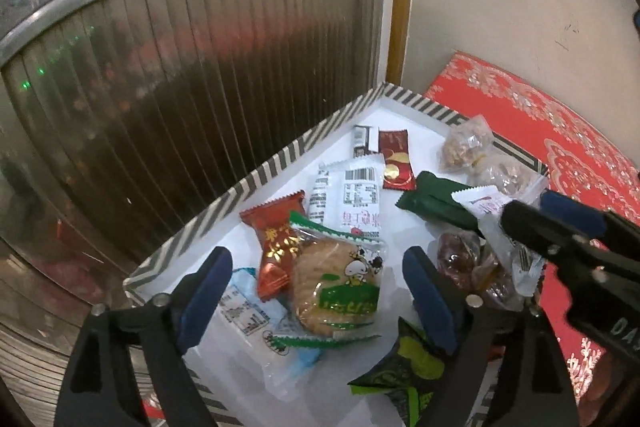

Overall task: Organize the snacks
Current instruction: 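Open both tools to drop the white bag and green cake in the box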

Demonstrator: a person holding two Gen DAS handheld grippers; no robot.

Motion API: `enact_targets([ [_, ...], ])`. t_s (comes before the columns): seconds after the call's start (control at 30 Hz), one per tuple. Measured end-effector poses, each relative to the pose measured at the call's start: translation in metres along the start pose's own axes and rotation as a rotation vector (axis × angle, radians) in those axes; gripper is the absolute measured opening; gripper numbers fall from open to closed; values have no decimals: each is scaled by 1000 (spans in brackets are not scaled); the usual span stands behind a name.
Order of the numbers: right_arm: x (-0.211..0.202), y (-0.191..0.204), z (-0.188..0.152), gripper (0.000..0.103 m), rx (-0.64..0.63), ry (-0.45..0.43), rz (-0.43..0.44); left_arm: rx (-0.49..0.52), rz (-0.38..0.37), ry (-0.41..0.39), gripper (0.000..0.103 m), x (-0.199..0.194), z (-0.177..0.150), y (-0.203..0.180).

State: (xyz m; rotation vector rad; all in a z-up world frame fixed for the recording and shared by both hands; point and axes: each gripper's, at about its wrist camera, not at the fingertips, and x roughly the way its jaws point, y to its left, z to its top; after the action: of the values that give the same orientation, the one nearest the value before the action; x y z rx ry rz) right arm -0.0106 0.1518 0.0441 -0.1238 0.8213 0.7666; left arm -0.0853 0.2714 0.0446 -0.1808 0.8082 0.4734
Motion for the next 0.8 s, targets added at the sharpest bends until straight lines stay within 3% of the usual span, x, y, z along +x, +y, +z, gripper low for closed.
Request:
enact_targets([
  [0.27,-35,-5,-22,62,28,-128,-123,-10,-18,-95,96,-17,-9,-10],
  [0.43,-45,-6,-37,69,30,-186,-210,-2,-10,-150,100,-27,-15,-16],
  [0.57,-51,-10,-44,69,58,-204,-217,15,-6,-193,103,-34,-18,-17],
  [0.8,-51,-12,-51,69,65,-194,-210,28,-17,-182,103,-35,-23,-18],
])
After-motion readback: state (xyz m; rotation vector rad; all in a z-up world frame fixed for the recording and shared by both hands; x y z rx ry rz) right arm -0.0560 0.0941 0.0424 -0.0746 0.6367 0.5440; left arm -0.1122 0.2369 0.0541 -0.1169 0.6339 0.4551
